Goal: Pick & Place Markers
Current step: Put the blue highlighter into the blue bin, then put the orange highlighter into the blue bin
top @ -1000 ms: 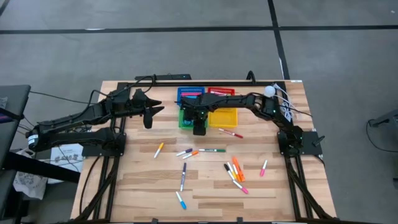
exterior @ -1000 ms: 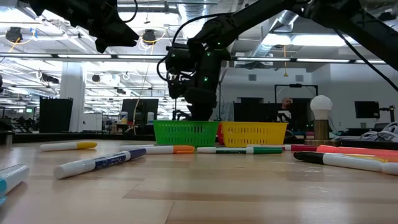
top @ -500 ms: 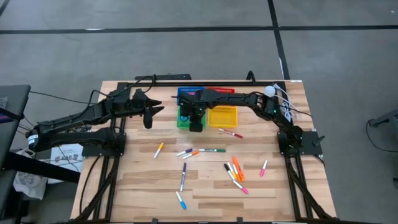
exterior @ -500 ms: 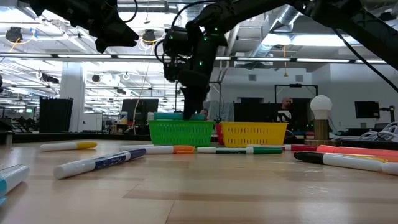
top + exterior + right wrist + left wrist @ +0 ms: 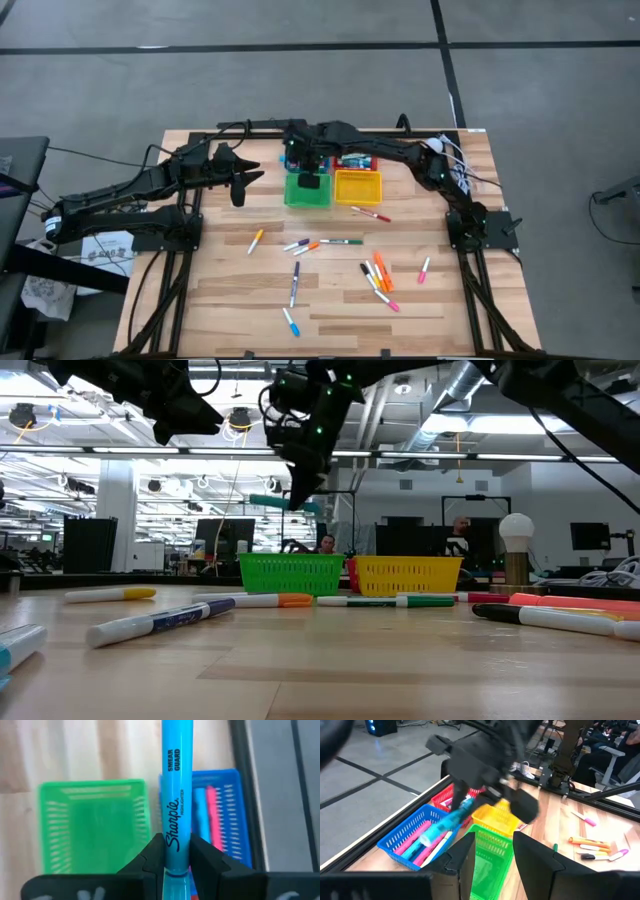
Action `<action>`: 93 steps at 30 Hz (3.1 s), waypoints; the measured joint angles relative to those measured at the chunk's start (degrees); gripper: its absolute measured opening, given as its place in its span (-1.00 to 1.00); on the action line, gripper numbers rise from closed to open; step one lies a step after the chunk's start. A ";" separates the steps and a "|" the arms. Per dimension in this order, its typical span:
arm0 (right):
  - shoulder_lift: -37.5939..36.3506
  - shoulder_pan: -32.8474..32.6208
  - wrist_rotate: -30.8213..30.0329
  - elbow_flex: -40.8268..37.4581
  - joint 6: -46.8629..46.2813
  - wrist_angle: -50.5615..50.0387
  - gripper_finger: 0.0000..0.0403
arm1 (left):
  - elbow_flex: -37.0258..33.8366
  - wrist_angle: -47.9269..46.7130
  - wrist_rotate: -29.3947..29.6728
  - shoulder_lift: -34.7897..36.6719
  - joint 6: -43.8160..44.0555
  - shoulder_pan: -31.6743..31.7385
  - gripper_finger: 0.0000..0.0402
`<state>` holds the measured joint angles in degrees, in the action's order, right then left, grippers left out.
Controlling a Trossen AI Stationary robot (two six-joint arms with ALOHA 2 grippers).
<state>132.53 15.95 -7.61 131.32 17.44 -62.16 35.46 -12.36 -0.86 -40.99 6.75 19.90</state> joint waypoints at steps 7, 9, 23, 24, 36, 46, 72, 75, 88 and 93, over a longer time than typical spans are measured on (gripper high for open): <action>0.02 3.96 0.26 -3.14 -2.44 1.78 -0.64 | 0.00 -0.02 0.00 0.01 1.28 0.00 -0.35; 0.02 4.82 0.39 -4.22 -2.46 3.30 -0.60 | 0.00 -0.02 0.00 0.02 1.28 0.02 -0.35; 0.13 7.06 1.68 -6.42 -2.85 4.77 -0.45 | 0.00 -0.04 0.00 0.02 1.26 0.01 -0.35; 0.13 7.04 1.71 -6.42 -3.01 4.59 -0.44 | 0.00 -0.04 0.00 0.02 1.26 0.01 -0.35; -4.53 7.03 18.95 -6.35 -5.97 -6.72 -0.46 | 0.04 -13.07 -3.50 -0.01 4.20 0.04 -0.35; -10.62 -0.17 19.65 -6.35 -12.97 -14.42 -0.46 | -3.53 -18.47 -16.67 -3.62 13.54 -0.44 -0.35; -12.62 -28.34 14.50 -6.41 -19.39 -27.47 -0.46 | -18.27 40.26 11.07 -13.00 45.81 -37.35 -0.35; -14.52 -31.95 9.91 -6.39 -21.77 -25.96 -0.46 | -18.23 48.55 17.20 -17.55 45.85 -41.86 -0.35; -17.38 -49.89 -27.36 -6.35 -48.52 -22.20 -0.46 | -8.49 58.71 23.42 -32.34 44.55 -52.71 -0.35; -17.14 -54.60 -39.30 -6.37 -61.50 -24.32 -0.46 | -3.93 58.78 24.94 -35.67 41.48 -54.32 -0.35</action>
<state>115.39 -38.65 -46.91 124.95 -44.06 -86.48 31.54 46.42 24.08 -76.66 48.24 -34.42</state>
